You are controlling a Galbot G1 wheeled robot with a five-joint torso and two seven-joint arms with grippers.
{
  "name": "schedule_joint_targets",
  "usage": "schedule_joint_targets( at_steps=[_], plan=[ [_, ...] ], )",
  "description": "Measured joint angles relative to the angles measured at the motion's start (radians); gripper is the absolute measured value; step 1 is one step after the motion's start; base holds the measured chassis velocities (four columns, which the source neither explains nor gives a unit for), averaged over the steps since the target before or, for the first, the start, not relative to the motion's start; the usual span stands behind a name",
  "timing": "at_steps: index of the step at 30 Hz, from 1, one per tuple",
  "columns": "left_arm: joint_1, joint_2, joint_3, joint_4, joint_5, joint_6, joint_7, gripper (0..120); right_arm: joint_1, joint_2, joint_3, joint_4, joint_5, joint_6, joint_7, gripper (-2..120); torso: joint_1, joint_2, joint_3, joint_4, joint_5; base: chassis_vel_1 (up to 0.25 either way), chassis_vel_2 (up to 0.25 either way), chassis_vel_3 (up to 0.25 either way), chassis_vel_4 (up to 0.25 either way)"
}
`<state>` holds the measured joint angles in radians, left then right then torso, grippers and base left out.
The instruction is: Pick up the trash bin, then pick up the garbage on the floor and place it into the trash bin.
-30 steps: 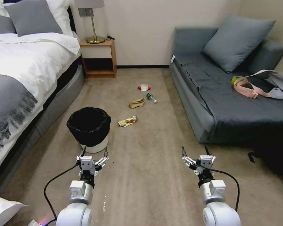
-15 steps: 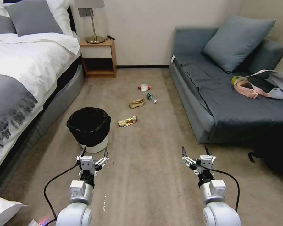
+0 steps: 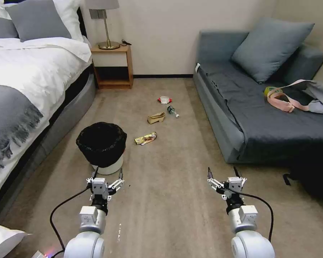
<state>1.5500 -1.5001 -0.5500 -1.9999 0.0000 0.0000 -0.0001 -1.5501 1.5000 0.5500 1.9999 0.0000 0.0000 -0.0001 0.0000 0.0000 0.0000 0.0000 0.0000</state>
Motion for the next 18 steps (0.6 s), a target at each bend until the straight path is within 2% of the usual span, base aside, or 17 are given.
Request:
schedule_joint_targets(
  at_steps=[14,18],
  plan=[
    [-0.005,0.0,0.0,0.001,0.0,0.004,-0.002,100,0.001,0.0,0.0,0.0,0.002,-0.002,0.0,100,0.0,0.0,0.0,0.0,0.0001,0.0,0.0,0.0,0.0],
    [-0.07,0.002,-0.006,0.03,-0.016,0.072,-0.043,100,0.013,-0.009,-0.001,0.004,0.035,-0.038,0.005,100,0.0,0.0,0.0,0.0001,-0.0001,0.0,0.0,0.0,0.0]
  ],
)
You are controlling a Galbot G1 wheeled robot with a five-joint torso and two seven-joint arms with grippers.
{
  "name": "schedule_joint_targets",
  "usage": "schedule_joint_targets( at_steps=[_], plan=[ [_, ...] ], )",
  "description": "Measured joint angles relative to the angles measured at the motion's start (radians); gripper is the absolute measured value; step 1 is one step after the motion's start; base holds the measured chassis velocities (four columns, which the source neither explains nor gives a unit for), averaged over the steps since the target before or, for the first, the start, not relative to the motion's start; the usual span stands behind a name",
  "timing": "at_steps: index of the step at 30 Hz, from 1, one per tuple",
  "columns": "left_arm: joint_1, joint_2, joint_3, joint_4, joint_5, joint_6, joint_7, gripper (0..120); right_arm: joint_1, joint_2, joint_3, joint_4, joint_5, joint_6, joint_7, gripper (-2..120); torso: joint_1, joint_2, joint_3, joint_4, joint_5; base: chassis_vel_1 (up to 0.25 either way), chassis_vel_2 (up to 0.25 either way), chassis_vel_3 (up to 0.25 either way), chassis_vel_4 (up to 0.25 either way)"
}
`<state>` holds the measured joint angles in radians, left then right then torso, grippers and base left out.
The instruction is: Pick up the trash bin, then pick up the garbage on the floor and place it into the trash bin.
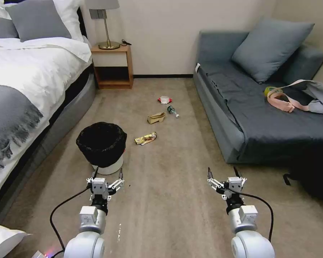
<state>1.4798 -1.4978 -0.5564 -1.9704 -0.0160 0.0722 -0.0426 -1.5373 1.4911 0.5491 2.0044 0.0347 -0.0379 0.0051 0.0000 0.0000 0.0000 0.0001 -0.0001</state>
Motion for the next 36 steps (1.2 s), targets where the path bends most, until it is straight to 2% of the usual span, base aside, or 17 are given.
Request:
schedule_joint_targets(
  at_steps=[3,4,7,9,10,13,14,17,22,24,27,29,31,32,34,35,36],
  plan=[
    [-0.097,0.003,-0.009,0.043,-0.024,0.103,-0.061,100,0.031,-0.023,-0.003,0.014,0.082,-0.089,0.019,100,0.0,0.0,0.0,0.0,-0.0001,0.0,0.0,0.0,0.0],
    [-0.097,0.003,-0.009,0.043,-0.024,0.103,-0.061,100,0.031,-0.023,-0.003,0.014,0.082,-0.089,0.019,100,0.0,0.0,0.0,0.0,-0.0001,0.0,0.0,0.0,0.0],
    [-0.202,0.008,-0.019,0.09,-0.051,0.215,-0.127,100,0.064,-0.048,-0.007,0.029,0.17,-0.186,0.039,100,0.0,0.0,0.0,-0.0001,0.0,0.0,0.0,0.0,0.0],
    [-0.224,0.009,-0.022,0.1,-0.056,0.239,-0.14,100,0.074,-0.054,-0.008,0.033,0.196,-0.213,0.044,100,0.0,0.0,0.0,-0.0001,0.0,0.0,0.0,0.0,0.0],
    [-0.278,0.011,-0.026,0.124,-0.07,0.296,-0.174,100,0.089,-0.065,-0.01,0.04,0.236,-0.258,0.054,100,0.0,0.0,0.0,0.0,0.0001,0.0,0.0,0.0,0.0],
    [-0.357,0.014,-0.034,0.158,-0.089,0.378,-0.223,100,0.116,-0.085,-0.012,0.052,0.307,-0.336,0.069,100,0.0,0.0,0.0,-0.0003,0.0002,0.0,0.0,0.0,0.0],
    [-0.357,0.014,-0.034,0.158,-0.089,0.378,-0.223,100,0.116,-0.085,-0.012,0.052,0.307,-0.336,0.069,100,0.0,0.0,0.0,-0.0003,0.0002,0.0,0.0,0.0,0.0],
    [-0.382,0.015,-0.036,0.17,-0.096,0.409,-0.24,100,0.154,-0.113,-0.016,0.068,0.407,-0.446,0.092,100,0.0,0.0,0.0,-0.0001,-0.0001,0.0,0.0,0.0,0.0],
    [-0.385,0.019,-0.037,0.169,-0.105,0.419,-0.244,100,0.191,-0.141,-0.02,0.085,0.507,-0.555,0.114,100,0.0,0.0,0.0,0.0,-0.0001,0.0,0.0,0.0,0.0],
    [-0.389,0.036,-0.04,0.146,-0.139,0.452,-0.25,100,0.206,-0.151,-0.022,0.092,0.544,-0.596,0.122,100,0.0,0.0,0.0,-0.0002,-0.0006,0.0,0.0,0.0,0.0],
    [-0.403,0.102,-0.058,0.051,-0.258,0.558,-0.274,100,0.236,-0.174,-0.024,0.107,0.627,-0.686,0.139,100,0.0,0.0,0.0,0.0003,0.0011,0.0,0.0,0.0,0.0],
    [-0.403,0.108,-0.059,0.042,-0.271,0.571,-0.274,100,0.233,-0.19,-0.015,0.127,0.647,-0.699,0.136,100,0.0,0.0,0.0,0.0009,0.0015,0.0,0.0,0.0,0.0],
    [-0.418,0.14,-0.063,0.031,-0.319,0.613,-0.281,100,0.222,-0.228,0.008,0.156,0.659,-0.707,0.128,100,0.0,0.0,0.0,-0.0002,-0.0023,0.0,0.0,0.0,0.0],
    [-0.428,0.163,-0.068,0.026,-0.336,0.627,-0.285,100,0.216,-0.233,0.009,0.157,0.66,-0.709,0.126,100,0.0,0.0,0.0,-0.0006,0.0018,0.0,0.0,0.0,0.0],
    [-0.431,0.173,-0.069,0.026,-0.343,0.631,-0.286,100,0.213,-0.234,0.009,0.157,0.659,-0.71,0.124,100,0.0,0.0,0.0,-0.0005,0.0025,0.0,0.0,0.0,0.0],
    [-0.433,0.184,-0.069,0.033,-0.351,0.64,-0.288,100,0.211,-0.236,0.012,0.158,0.658,-0.709,0.122,100,0.0,0.0,0.0,-0.0002,-0.0012,0.0,0.0,0.0,0.0],
    [-0.434,0.188,-0.07,0.037,-0.353,0.641,-0.288,100,0.21,-0.236,0.012,0.158,0.657,-0.709,0.121,100,0.0,0.0,0.0,0.0,-0.0019,0.0,0.0,0.0,0.0]
  ],
)
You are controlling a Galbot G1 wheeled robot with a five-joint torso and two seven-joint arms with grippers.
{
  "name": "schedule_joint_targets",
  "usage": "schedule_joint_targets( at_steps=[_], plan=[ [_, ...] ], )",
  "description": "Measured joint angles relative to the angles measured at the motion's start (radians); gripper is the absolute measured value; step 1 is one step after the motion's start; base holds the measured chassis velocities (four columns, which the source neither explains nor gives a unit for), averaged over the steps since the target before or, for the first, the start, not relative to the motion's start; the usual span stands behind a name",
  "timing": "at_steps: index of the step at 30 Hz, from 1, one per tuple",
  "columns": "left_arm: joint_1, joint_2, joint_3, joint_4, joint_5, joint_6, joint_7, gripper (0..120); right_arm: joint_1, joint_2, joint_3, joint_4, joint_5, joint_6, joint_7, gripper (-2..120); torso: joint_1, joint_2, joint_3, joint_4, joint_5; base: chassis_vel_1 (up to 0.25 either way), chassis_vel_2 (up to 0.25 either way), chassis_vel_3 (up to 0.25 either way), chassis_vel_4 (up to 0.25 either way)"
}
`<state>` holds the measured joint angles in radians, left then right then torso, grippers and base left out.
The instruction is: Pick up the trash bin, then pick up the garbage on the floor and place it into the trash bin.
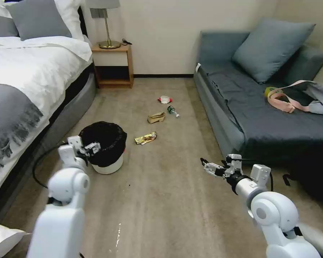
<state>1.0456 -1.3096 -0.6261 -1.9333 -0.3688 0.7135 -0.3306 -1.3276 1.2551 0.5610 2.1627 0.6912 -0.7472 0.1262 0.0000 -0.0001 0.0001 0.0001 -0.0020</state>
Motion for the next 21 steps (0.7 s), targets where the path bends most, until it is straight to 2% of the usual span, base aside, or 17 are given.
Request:
schedule_joint_targets(
  at_steps=[1,2,3,5,7,10,11,16,18,21],
  plan=[
    [0.0,0.0,0.0,0.0,0.0,0.0,0.0,100,0.0,0.0,0.0,0.0,0.0,0.0,0.0,100,0.0,0.0,0.0,0.0,0.0,0.0,0.0,0.0,0.0],
    [-0.003,0.01,-0.002,0.008,-0.003,0.0,-0.001,100,-0.001,0.0,0.0,0.0,-0.001,0.0,-0.002,100,0.0,0.0,0.0,0.0,0.002,0.0,0.0,0.0,0.0],
    [-0.023,0.042,0.003,0.053,-0.012,-0.002,-0.001,100,-0.001,0.0,0.001,-0.001,-0.004,0.003,-0.005,100,0.0,0.0,0.0,0.0,0.0013,0.0,0.0,0.0,0.0],
    [-0.046,0.067,0.007,0.097,-0.025,-0.005,-0.003,100,-0.002,0.001,0.0,-0.003,-0.01,0.004,-0.007,100,0.0,0.0,0.0,-0.0001,0.0021,0.0,0.0,0.0,0.0],
    [-0.051,0.071,0.008,0.105,-0.027,-0.005,-0.003,100,-0.002,0.001,0.0,-0.003,-0.011,0.004,-0.008,100,0.0,0.0,0.0,-0.0001,0.002,0.0,0.0,0.0,0.0],
    [-0.1,0.105,0.015,0.173,-0.045,-0.006,-0.006,100,-0.004,0.006,-0.003,-0.006,-0.021,0.006,-0.013,100,0.0,0.0,0.0,0.0,0.002,0.0,0.0,0.0,0.0],
    [-0.1,0.105,0.015,0.173,-0.045,-0.006,-0.006,100,-0.004,0.006,-0.003,-0.006,-0.021,0.006,-0.013,100,0.0,0.0,0.0,0.0,0.002,0.0,0.0,0.0,0.0],
    [-0.201,0.137,0.027,0.288,-0.066,-0.009,-0.008,99,-0.003,0.014,-0.006,-0.019,-0.043,0.009,-0.025,100,0.0,0.0,0.0,-0.0001,0.0018,0.0,0.0,0.0,0.0],
    [-0.215,0.139,0.029,0.307,-0.066,-0.01,-0.007,99,-0.003,0.016,-0.007,-0.021,-0.045,0.009,-0.027,100,0.0,0.0,0.0,-0.0001,0.0019,0.0,0.0,0.0,0.0],
    [-0.281,0.137,0.034,0.398,-0.066,-0.016,-0.005,100,0.001,0.025,-0.013,-0.031,-0.056,0.01,-0.029,100,0.0,0.0,0.0,0.0,0.0019,0.0,0.0,0.0,0.0]
  ],
)
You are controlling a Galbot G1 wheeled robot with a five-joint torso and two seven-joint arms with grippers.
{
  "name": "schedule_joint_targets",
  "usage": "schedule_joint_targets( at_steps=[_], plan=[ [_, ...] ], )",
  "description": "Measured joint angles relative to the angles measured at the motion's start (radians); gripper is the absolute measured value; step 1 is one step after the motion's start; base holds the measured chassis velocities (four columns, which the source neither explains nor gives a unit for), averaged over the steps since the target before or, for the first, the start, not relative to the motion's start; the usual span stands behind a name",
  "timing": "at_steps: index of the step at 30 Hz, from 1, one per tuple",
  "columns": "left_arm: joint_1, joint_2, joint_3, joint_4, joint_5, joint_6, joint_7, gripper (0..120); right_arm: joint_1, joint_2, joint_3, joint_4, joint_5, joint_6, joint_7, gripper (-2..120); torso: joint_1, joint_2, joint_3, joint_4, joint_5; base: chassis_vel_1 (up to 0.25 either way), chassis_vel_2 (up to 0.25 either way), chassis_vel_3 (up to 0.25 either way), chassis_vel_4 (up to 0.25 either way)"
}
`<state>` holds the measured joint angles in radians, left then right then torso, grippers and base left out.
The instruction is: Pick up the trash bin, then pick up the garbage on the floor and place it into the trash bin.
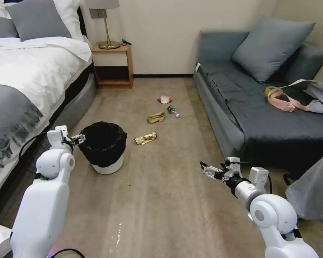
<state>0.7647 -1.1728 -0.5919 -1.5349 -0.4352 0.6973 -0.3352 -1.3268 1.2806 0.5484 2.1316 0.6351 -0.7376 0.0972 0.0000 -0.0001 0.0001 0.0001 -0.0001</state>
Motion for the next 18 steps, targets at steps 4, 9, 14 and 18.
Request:
schedule_joint_targets(
  at_steps=[4,9,14,18],
  plan=[
    [-0.065,-0.006,0.01,0.106,0.001,-0.002,0.007,100,0.001,0.01,-0.01,-0.007,-0.014,0.001,-0.002,100,0.0,0.0,0.0,-0.0001,0.0,0.0,0.0,0.0,0.0],
    [-0.144,-0.024,0.026,0.269,0.002,-0.003,0.023,99,0.001,0.019,-0.021,-0.018,-0.033,0.001,-0.007,100,0.0,0.0,0.0,-0.0001,-0.0001,0.0,0.0,0.0,0.0],
    [-0.202,-0.054,0.033,0.384,0.008,0.004,0.032,100,0.005,0.025,-0.028,-0.028,-0.041,0.001,-0.01,100,0.0,0.0,0.0,-0.0001,0.0,0.0,0.0,0.0,0.0],
    [-0.241,-0.086,0.034,0.451,0.05,0.001,0.047,100,0.005,0.028,-0.038,-0.031,-0.048,0.002,-0.012,100,0.0,0.0,0.0,-0.0001,0.0001,0.0,0.0,0.0,0.0]
  ],
)
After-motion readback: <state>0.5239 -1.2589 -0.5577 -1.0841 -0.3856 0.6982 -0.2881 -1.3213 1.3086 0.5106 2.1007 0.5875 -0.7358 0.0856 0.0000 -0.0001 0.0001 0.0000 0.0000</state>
